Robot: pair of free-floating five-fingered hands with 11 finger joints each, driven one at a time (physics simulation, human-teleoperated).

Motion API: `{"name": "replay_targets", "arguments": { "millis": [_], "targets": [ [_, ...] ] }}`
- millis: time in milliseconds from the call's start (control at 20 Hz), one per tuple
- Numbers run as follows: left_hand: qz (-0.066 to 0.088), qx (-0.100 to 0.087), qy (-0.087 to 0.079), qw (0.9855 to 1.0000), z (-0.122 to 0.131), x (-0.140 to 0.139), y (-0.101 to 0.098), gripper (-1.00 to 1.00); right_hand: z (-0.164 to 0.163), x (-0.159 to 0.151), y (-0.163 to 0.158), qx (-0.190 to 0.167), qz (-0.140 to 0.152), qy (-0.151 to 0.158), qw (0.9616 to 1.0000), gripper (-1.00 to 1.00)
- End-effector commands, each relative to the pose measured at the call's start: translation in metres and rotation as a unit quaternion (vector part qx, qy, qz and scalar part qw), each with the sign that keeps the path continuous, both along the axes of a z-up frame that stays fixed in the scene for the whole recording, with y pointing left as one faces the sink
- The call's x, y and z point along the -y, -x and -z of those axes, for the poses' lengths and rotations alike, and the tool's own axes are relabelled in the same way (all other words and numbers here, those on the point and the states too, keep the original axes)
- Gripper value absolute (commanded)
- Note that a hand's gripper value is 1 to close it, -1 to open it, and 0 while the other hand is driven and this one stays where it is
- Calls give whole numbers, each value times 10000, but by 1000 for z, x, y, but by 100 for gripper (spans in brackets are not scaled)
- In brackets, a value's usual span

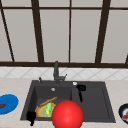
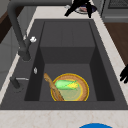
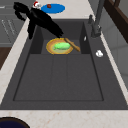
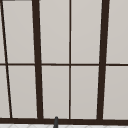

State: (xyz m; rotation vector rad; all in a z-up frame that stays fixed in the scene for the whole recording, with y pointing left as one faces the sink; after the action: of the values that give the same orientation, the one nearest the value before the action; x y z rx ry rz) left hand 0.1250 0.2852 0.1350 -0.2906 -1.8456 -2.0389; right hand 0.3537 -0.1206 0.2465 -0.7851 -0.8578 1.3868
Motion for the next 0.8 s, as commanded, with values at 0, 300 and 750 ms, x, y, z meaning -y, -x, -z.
{"name": "replay_targets", "arguments": {
  "millis": [0,300,750],
  "targets": [
    [0,0,0,10000,0,0,0,0,-5,0,16,-23,-277,622,9977,-100],
    [0,0,0,10000,0,0,0,0,-5,10,44,15,-277,499,9984,-100],
    [0,0,0,10000,0,0,0,0,0,31,83,-102,-409,237,9988,-100]
  ]
}}
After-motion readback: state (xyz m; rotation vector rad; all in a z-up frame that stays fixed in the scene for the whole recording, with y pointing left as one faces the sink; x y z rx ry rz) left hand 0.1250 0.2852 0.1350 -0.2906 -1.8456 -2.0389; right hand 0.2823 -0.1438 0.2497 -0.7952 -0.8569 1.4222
